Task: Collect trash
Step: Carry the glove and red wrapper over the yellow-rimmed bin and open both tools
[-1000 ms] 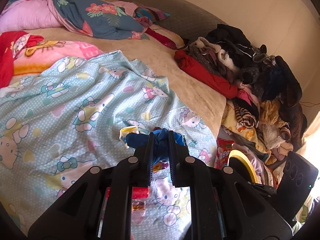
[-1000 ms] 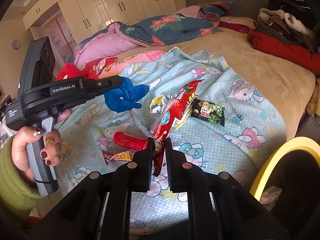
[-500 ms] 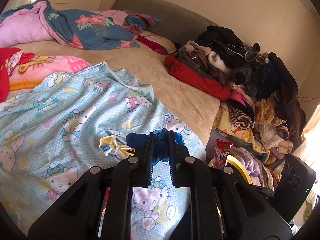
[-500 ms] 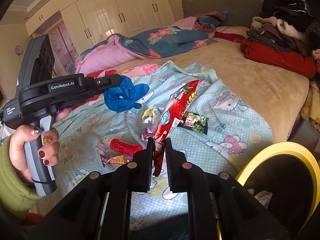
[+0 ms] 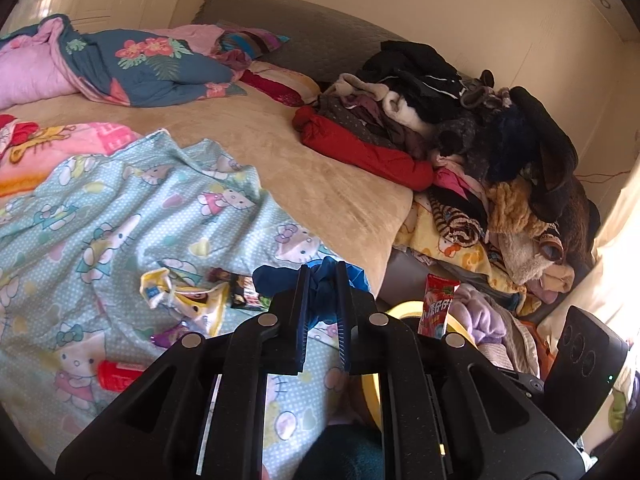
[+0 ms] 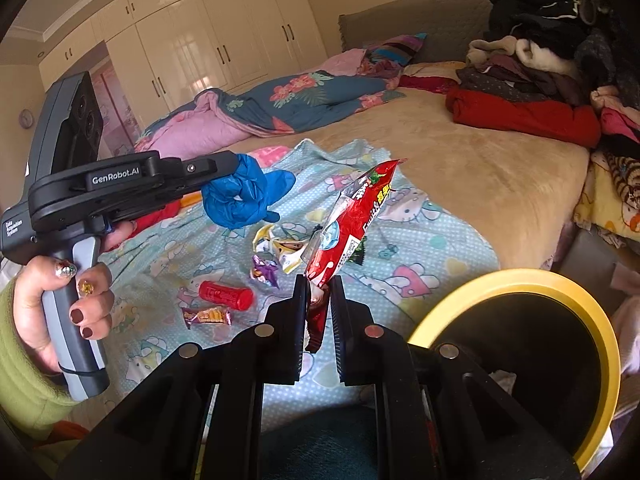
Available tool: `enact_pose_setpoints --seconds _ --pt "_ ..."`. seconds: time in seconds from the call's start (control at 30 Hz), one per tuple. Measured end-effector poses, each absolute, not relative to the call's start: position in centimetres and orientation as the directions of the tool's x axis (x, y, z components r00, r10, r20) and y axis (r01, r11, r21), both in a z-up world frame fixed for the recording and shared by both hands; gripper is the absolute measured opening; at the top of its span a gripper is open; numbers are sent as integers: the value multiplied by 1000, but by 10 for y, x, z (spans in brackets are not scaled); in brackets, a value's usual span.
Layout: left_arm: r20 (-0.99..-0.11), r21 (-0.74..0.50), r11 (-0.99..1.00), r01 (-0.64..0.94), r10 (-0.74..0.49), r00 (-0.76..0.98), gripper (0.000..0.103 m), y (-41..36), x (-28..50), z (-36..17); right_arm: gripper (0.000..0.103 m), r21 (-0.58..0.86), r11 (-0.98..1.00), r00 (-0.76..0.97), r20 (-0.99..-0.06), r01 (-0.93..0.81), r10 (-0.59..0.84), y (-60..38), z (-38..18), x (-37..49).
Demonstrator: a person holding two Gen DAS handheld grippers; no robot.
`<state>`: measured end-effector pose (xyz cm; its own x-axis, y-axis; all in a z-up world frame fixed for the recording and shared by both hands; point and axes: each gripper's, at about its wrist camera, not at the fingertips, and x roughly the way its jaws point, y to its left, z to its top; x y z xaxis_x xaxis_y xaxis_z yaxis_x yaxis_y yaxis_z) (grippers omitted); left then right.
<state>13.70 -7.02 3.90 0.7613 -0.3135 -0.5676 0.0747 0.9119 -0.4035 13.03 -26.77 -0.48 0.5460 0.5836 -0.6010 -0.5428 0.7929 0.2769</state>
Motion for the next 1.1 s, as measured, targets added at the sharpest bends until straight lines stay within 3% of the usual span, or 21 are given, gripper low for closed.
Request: enact_pose_setpoints --seconds 1.1 --pt "-579 -377 886 270 -453 678 7 -194 139 34 12 315 874 654 -580 -370 486 -382 -11 114"
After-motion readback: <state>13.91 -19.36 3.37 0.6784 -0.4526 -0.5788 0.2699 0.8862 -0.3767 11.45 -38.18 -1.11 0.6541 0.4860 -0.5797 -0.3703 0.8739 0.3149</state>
